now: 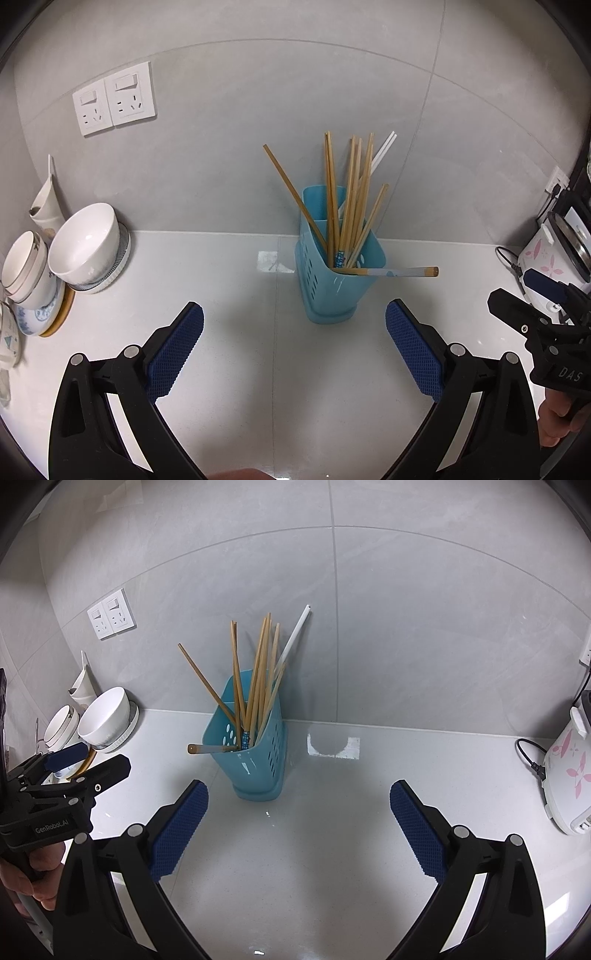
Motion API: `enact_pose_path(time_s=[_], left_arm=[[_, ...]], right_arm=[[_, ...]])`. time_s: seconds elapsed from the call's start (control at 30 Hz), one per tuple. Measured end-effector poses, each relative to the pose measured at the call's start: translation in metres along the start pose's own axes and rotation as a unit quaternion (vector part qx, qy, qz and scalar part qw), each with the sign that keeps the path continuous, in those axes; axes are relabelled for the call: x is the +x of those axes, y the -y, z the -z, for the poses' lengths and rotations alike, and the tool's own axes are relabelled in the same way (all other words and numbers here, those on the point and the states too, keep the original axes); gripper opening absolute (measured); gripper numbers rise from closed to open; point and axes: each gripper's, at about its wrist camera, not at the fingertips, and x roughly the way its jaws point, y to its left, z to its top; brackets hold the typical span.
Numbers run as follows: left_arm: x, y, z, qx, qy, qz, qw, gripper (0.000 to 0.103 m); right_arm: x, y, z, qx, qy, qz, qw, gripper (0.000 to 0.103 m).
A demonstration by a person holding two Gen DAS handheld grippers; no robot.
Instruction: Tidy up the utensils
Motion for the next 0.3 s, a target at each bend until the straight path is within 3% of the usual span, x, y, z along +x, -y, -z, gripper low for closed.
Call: enact_pose_path(time_s=[0.3], left_arm=[[0.0, -0.0007, -0.0002, -0.001, 0.0, 0.0, 1.0, 0.097]], right_arm=[[-0.0007, -0.0008, -0.0005, 0.001, -0.002, -0.003, 1.0, 0.095]])
